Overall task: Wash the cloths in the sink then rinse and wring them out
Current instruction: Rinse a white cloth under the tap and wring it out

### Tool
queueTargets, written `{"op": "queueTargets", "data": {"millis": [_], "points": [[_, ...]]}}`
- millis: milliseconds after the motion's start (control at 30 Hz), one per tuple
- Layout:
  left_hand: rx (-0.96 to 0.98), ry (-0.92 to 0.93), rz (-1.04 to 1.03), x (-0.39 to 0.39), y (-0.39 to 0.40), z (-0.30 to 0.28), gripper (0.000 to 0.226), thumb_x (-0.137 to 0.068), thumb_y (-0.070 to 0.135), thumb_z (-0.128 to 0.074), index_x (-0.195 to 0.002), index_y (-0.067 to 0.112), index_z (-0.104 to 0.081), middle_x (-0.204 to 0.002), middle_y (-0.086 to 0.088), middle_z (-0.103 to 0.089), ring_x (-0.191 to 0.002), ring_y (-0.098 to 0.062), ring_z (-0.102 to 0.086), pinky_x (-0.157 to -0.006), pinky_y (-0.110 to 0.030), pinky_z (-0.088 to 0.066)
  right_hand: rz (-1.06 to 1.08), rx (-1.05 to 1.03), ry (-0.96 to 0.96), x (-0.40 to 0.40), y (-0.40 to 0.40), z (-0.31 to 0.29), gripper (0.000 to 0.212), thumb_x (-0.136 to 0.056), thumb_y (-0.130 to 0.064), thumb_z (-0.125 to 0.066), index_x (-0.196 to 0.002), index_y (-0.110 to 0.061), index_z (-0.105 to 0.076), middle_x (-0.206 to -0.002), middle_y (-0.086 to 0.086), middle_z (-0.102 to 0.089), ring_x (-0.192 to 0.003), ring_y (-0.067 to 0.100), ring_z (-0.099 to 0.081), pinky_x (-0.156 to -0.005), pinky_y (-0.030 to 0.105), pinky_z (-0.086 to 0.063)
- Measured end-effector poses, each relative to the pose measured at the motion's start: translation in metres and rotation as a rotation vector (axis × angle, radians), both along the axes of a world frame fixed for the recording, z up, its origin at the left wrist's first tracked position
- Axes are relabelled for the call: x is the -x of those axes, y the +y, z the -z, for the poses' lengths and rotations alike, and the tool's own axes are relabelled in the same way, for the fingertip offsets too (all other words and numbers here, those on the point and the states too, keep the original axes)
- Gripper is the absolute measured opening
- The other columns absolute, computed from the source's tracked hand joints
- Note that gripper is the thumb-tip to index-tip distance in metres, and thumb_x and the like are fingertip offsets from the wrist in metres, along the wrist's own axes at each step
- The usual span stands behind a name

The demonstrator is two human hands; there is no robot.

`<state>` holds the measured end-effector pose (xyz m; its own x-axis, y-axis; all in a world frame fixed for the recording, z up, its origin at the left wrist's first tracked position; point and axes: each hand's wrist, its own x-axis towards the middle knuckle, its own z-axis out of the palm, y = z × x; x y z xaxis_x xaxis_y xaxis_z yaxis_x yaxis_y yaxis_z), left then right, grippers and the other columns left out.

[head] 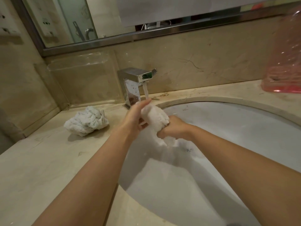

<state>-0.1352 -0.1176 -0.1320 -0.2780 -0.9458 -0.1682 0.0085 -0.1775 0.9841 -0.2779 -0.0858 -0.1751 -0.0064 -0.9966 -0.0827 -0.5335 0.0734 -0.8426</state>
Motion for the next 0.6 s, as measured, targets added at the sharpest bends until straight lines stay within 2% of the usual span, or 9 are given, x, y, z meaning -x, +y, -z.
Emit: {"op": "queueTargets", "data": {"millis": [67, 133, 200, 267, 367, 467, 533, 600], "points": [[0.046, -0.021, 0.096, 0.001, -0.002, 0.004, 0.071, -0.075, 0.037, -0.077, -0.134, 0.018, -0.043, -0.122, -0.009, -0.062, -0.107, -0.025, -0.064, -0.087, -0.039, -0.055, -0.042, -0.044, -0.111, 0.001, 0.002, -0.002, 0.018, -0.075, -0.007, -0.069, -0.091, -0.013, -0.063, -0.08, 0.003, -0.061, -0.077, 0.018, -0.06, -0.065, 0.03, -0.049], [0.086, 0.021, 0.108, 0.003, -0.002, 0.005, 0.082, -0.075, 0.027, -0.079, -0.14, 0.029, -0.029, -0.126, -0.007, -0.058, -0.108, -0.027, -0.063, -0.088, -0.045, -0.055, -0.118, -0.088, -0.206, -0.003, -0.002, -0.005, 0.031, -0.076, -0.01, -0.069, -0.106, -0.01, -0.064, -0.09, 0.008, -0.067, -0.089, 0.023, -0.066, -0.077, 0.036, -0.054], [0.132, 0.042, 0.057, 0.004, -0.007, 0.008, 0.089, -0.073, 0.025, -0.082, -0.143, 0.027, -0.027, -0.128, -0.007, -0.056, -0.107, -0.027, -0.063, -0.088, -0.045, -0.056, -0.203, -0.167, -0.257, -0.01, -0.006, -0.01, 0.034, -0.082, -0.011, -0.069, -0.116, -0.007, -0.062, -0.097, 0.009, -0.069, -0.096, 0.024, -0.068, -0.084, 0.037, -0.052], [0.186, 0.048, -0.012, 0.003, -0.009, 0.01, 0.099, -0.062, 0.033, -0.087, -0.144, 0.022, -0.031, -0.128, -0.007, -0.057, -0.108, -0.026, -0.063, -0.092, -0.046, -0.054, -0.26, -0.245, -0.196, -0.012, -0.007, -0.018, 0.034, -0.084, -0.018, -0.07, -0.116, -0.013, -0.061, -0.105, 0.005, -0.066, -0.103, 0.022, -0.064, -0.09, 0.035, -0.051], [0.218, 0.014, -0.086, 0.003, -0.008, 0.01, 0.109, -0.055, 0.033, -0.089, -0.146, 0.028, -0.029, -0.132, -0.003, -0.054, -0.113, -0.027, -0.059, -0.095, -0.049, -0.051, -0.273, -0.362, -0.071, -0.005, -0.005, -0.027, 0.041, -0.085, -0.024, -0.067, -0.125, -0.02, -0.055, -0.129, 0.003, -0.057, -0.124, 0.022, -0.05, -0.11, 0.045, -0.036], [0.21, -0.034, -0.074, 0.005, -0.007, 0.011, 0.113, -0.049, 0.025, -0.093, -0.144, 0.024, -0.031, -0.129, -0.004, -0.055, -0.111, -0.027, -0.06, -0.091, -0.048, -0.054, -0.209, -0.266, -0.342, 0.007, -0.005, -0.026, 0.026, -0.091, -0.008, -0.053, -0.116, -0.013, -0.058, -0.111, 0.009, -0.062, -0.107, 0.023, -0.058, -0.104, 0.044, -0.043], [0.21, -0.076, -0.035, 0.006, -0.004, 0.011, 0.093, -0.057, 0.01, -0.091, -0.135, 0.013, -0.041, -0.121, -0.008, -0.061, -0.104, -0.027, -0.063, -0.084, -0.044, -0.057, -0.061, -0.134, -0.52, 0.013, -0.009, -0.025, 0.033, -0.093, -0.003, -0.05, -0.123, -0.014, -0.057, -0.114, 0.009, -0.065, -0.108, 0.021, -0.061, -0.097, 0.042, -0.048], [0.227, -0.149, 0.005, 0.005, 0.0, 0.009, 0.077, -0.061, -0.002, -0.086, -0.127, 0.01, -0.049, -0.115, -0.008, -0.063, -0.098, -0.024, -0.063, -0.077, -0.037, -0.058, 0.17, 0.014, -0.564, 0.015, -0.014, -0.026, 0.04, -0.091, 0.006, -0.044, -0.122, -0.015, -0.059, -0.113, 0.007, -0.067, -0.11, 0.021, -0.062, -0.086, 0.035, -0.05]]}}
